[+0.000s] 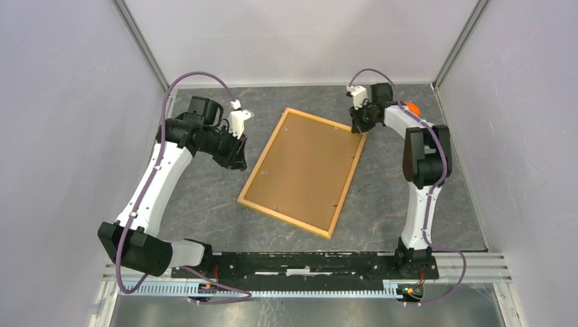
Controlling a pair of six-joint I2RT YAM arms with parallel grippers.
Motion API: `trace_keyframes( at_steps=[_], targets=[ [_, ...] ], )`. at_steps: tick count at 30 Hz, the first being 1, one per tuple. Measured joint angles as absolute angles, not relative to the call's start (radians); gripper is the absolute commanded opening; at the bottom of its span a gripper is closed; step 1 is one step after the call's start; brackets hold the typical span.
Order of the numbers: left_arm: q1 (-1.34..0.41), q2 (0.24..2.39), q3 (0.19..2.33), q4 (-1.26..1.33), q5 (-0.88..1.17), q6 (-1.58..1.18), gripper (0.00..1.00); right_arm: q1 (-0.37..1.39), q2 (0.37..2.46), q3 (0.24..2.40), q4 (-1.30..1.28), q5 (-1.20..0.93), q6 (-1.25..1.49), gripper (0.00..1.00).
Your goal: Take the photo out of the frame
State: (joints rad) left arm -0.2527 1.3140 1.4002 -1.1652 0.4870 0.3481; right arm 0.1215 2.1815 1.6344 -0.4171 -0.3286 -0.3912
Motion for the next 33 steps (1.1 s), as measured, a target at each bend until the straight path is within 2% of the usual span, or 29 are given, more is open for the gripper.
trace_keyframes(
  at_steps=[7, 15, 17, 19, 23, 24, 27, 33],
  targets=[
    [-0.255, 1.316, 1.390, -1.126, 0.469, 0.348, 0.02, 0.019, 2.021, 1.368, -0.276, -0.301, -0.175, 0.00],
    [-0.279, 1.315, 1.340, -1.103, 0.443, 0.351, 0.02, 0.026, 1.765, 0.997, -0.175, -0.348, 0.043, 0.02],
    [-0.308, 1.311, 1.312, -1.090, 0.424, 0.363, 0.02, 0.031, 1.724, 0.934, -0.157, -0.383, 0.077, 0.16],
    [-0.337, 1.304, 1.272, -1.074, 0.400, 0.365, 0.02, 0.033, 1.691, 0.888, -0.150, -0.413, 0.096, 0.26],
    [-0.352, 1.302, 1.240, -1.054, 0.362, 0.364, 0.02, 0.033, 1.646, 0.835, -0.199, -0.466, 0.082, 0.57],
    [-0.351, 1.302, 1.240, -1.042, 0.351, 0.364, 0.02, 0.033, 1.642, 0.828, -0.223, -0.474, 0.074, 0.62],
    [-0.342, 1.304, 1.242, -1.011, 0.332, 0.363, 0.02, 0.034, 1.615, 0.830, -0.279, -0.503, 0.001, 0.67],
    [-0.324, 1.348, 1.267, -0.960, 0.275, 0.352, 0.02, 0.035, 1.673, 0.978, -0.363, -0.500, -0.106, 0.71]
  ],
)
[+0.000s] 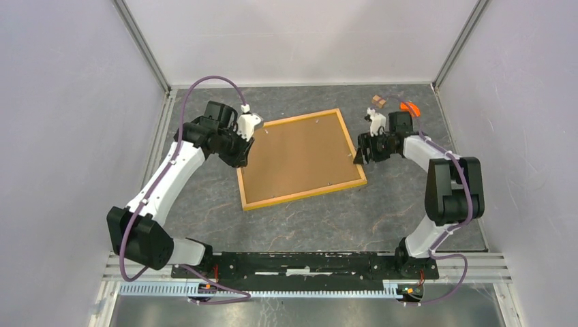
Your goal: Take the photo out of the frame
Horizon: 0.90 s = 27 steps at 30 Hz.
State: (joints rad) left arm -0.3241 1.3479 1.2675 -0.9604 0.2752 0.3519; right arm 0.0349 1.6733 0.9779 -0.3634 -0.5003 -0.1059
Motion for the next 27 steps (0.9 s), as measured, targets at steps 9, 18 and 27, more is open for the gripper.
trace_keyframes(
  at_steps=[9, 18, 27],
  targets=[
    [-0.316, 1.443, 1.299, -0.821, 0.157, 0.345, 0.02, 0.047, 1.888, 1.278, -0.362, -0.455, -0.163, 0.68],
    [-0.303, 1.532, 1.299, -0.694, 0.097, 0.334, 0.02, 0.075, 2.017, 1.361, -0.384, -0.459, -0.163, 0.60],
    [-0.252, 1.721, 1.340, -0.616, 0.007, 0.226, 0.02, 0.090, 1.999, 1.313, -0.354, -0.479, -0.155, 0.48]
  ],
)
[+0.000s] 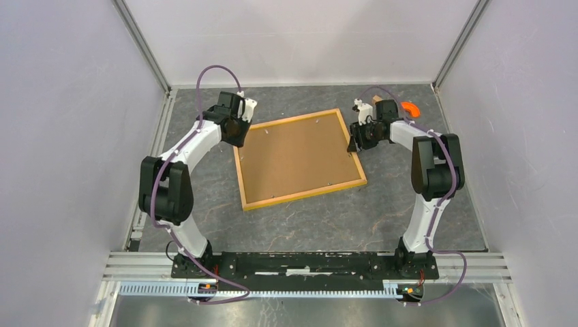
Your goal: Take the photo out of the frame
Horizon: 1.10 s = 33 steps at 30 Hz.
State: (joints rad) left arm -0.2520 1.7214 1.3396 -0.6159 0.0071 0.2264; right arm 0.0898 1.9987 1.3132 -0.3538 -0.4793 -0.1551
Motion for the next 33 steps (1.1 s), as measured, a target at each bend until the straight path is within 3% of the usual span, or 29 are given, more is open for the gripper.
trace_keyframes(
  at_steps=[8, 33],
  targets=[
    [-0.249, 1.755, 1.333, -0.503, -0.027, 0.163, 0.02, 0.090, 1.913, 1.169, -0.312, -0.520, -0.143, 0.42],
    [-0.249, 1.701, 1.184, -0.405, -0.061, 0.115, 0.02, 0.090, 1.876, 1.108, -0.274, -0.522, -0.120, 0.39]
  ],
)
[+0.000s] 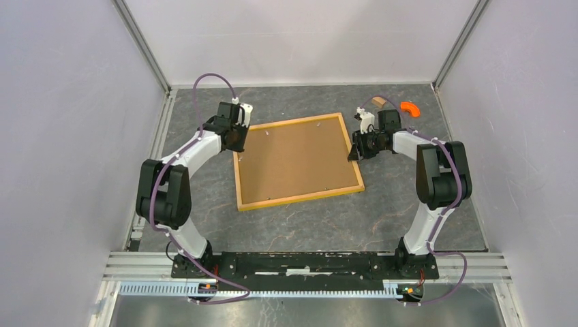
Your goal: Take the photo out of the frame
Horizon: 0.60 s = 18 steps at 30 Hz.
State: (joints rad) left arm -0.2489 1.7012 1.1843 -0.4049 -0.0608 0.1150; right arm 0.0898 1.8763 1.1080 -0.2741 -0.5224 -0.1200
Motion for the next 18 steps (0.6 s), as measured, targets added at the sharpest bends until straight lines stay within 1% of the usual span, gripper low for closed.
trace_keyframes(
  at_steps=[18],
  targets=[
    [-0.251, 1.657, 1.139, -0.414, -0.014, 0.072, 0.02, 0.090, 1.872, 1.099, -0.263, -0.521, -0.116, 0.39]
  ],
)
